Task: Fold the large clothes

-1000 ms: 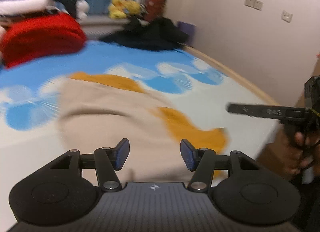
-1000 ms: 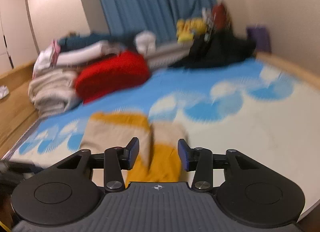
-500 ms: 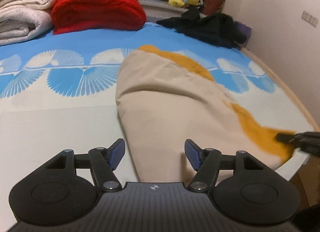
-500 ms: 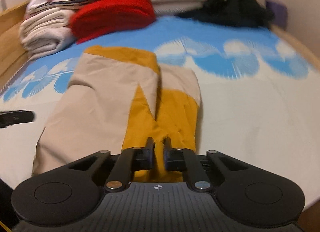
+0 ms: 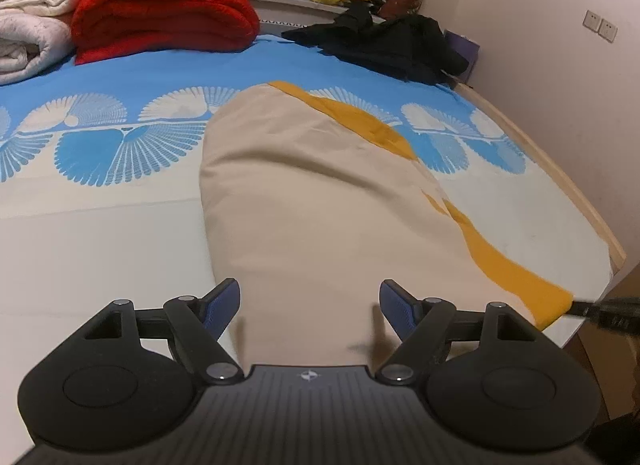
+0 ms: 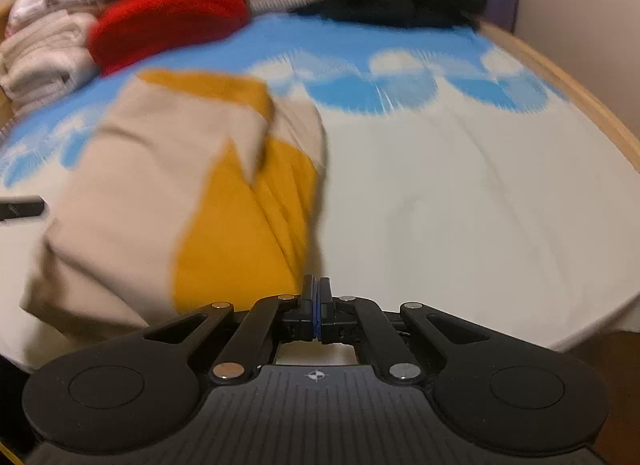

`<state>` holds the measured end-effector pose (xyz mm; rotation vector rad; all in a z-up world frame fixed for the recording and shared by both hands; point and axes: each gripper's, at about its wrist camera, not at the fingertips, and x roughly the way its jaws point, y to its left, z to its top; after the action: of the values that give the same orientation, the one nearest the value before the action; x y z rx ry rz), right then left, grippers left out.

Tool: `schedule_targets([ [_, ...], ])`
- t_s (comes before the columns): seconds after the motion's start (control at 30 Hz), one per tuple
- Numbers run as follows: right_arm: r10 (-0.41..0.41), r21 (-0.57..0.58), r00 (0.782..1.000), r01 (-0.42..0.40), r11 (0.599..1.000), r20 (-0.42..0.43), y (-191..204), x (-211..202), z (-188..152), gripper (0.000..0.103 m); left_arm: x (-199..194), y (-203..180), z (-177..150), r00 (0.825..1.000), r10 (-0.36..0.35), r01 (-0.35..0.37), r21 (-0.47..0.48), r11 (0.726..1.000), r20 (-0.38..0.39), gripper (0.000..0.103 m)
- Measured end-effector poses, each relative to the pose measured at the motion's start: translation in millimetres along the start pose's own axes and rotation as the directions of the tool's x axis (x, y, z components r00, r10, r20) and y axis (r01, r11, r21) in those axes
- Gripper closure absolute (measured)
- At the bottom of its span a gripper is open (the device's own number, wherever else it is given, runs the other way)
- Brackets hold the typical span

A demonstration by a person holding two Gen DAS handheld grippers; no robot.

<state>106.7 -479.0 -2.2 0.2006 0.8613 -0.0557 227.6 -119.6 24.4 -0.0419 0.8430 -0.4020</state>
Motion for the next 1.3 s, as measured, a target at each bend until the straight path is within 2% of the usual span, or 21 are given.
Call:
schedule_targets([
  [0.03, 0.018, 0.029, 1.0, -0.018, 0.999, 0.008, -4.4, 0.5, 0.5, 0.103, 0.2, 1.1, -0.3, 1.0, 0.004, -0.004, -0.006, 1.0, -0.001, 0.022],
  [0.1, 0.059, 0.08, 0.995, -0.065, 0.995, 0.078, -9.5, -6.3, 7.3, 0.103, 0.6, 5.3, -0.5, 1.0, 0.012, -0.013, -0.03, 0.999, -0.007, 0.022],
  [0.2, 0.128, 0.187, 0.963, -0.175, 0.967, 0.236, -21.5, -23.6, 17.8, 0.1, 1.6, 12.0, 0.0, 1.0, 0.021, -0.023, -0.063, 0.998, -0.021, 0.022],
  [0.23, 0.157, 0.224, 0.952, -0.218, 0.95, 0.262, -26.3, -23.3, 20.4, 0.087, 2.2, 13.9, 0.2, 0.999, 0.025, -0.027, -0.07, 0.997, -0.026, 0.022],
  [0.27, 0.192, 0.258, 0.946, -0.259, 0.931, 0.26, -30.7, -17.5, 25.4, 0.067, 2.1, 14.9, 0.4, 0.999, 0.03, -0.032, -0.073, 0.997, -0.029, 0.022],
  [0.3, 0.208, 0.278, 0.947, -0.274, 0.921, 0.243, -32.0, -11.8, 25.1, 0.061, 1.8, 15.6, 0.4, 0.999, 0.033, -0.036, -0.074, 0.997, -0.031, 0.022],
  [0.33, 0.206, 0.281, 0.954, -0.263, 0.923, 0.218, -30.3, -5.4, 26.7, 0.06, 1.6, 16.3, 0.5, 0.999, 0.035, -0.038, -0.075, 0.996, -0.032, 0.022],
  [0.4, 0.194, 0.253, 0.968, -0.229, 0.94, 0.156, -22.6, 9.5, 30.0, 0.06, 0.7, 16.7, 0.4, 0.999, 0.037, -0.039, -0.074, 0.996, -0.031, 0.022],
  [0.5, 0.193, 0.223, 0.978, -0.205, 0.953, 0.075, -10.9, 23.7, 28.6, 0.061, -0.6, 15.7, 1.0, 0.999, 0.044, -0.046, -0.077, 0.996, -0.03, 0.022],
  [0.57, 0.217, 0.196, 0.975, -0.223, 0.955, 0.052, -4.2, 23.7, 26.4, 0.09, -0.8, 16.0, 0.9, 0.998, 0.048, -0.051, -0.082, 0.995, -0.03, 0.022],
  [0.63, 0.209, 0.143, 0.977, -0.214, 0.966, 0.047, 5.6, 18.1, 23.5, 0.102, -0.8, 16.5, 1.2, 0.998, 0.052, -0.054, -0.083, 0.995, -0.031, 0.022],
  [0.7, 0.226, 0.142, 0.973, -0.231, 0.963, 0.051, 4.3, 12.2, 20.7, 0.103, -0.7, 15.4, 2.0, 0.998, 0.056, -0.058, -0.086, 0.995, -0.031, 0.022],
  [0.8, 0.25, 0.17, 0.963, -0.264, 0.949, 0.102, -9.3, -6.3, 20.9, 0.103, -1.0, 14.2, 2.8, 0.998, 0.049, -0.051, -0.09, 0.995, -0.026, 0.022],
  [0.9, 0.199, 0.169, 0.975, -0.214, 0.962, 0.102, -17.1, -19.1, 14.4, 0.103, -2.8, 9.9, 3.1, 0.999, 0.031, -0.032, -0.079, 0.996, -0.019, 0.022],
  [0.97, 0.167, 0.174, 0.985, -0.171, 0.97, 0.041, -21.9, -12.8, 6.6, 0.103, -0.6, 6.0, 1.7, 0.999, 0.013, -0.016, -0.061, 0.998, -0.04, 0.022],
  [1.0, 0.15, 0.164, 0.989, -0.148, 0.975, 0.003, -21.8, -6.5, 2.8, 0.103, 4.8, 2.6, -0.9, 0.997, 0.021, -0.023, -0.027, 0.999, -0.075, 0.021],
  [1.07, 0.118, 0.123, 0.992, -0.11, 0.986, -0.052, -15.8, 6.3, -1.7, 0.103, 26.2, -4.1, -13.6, 0.977, 0.093, -0.078, 0.084, 0.993, -0.194, 0.017],
  [1.1, 0.101, 0.105, 0.992, -0.093, 0.99, -0.074, -11.3, 12.9, -2.8, 0.103, 33.5, -3.8, -18.2, 0.966, 0.11, -0.09, 0.092, 0.992, -0.236, 0.017],
  [1.17, 0.073, 0.091, 0.99, -0.062, 0.994, -0.123, -6.8, 28.8, -4.5, 0.103, 32.2, -2.0, -16.5, 0.967, 0.097, -0.081, 0.076, 0.994, -0.235, 0.017],
  [1.23, 0.051, 0.088, 0.985, -0.036, 0.995, -0.168, -2.5, 42.4, -5.0, 0.103, 19.4, -3.5, -11.1, 0.979, 0.063, -0.05, 0.068, 0.996, -0.192, 0.021],
  [1.3, 0.025, 0.082, 0.982, -0.01, 0.997, -0.185, 1.2, 49.0, -3.5, 0.103, 3.9, -6.5, -6.9, 0.99, -0.024, 0.034, 0.066, 0.997, -0.142, 0.021],
])
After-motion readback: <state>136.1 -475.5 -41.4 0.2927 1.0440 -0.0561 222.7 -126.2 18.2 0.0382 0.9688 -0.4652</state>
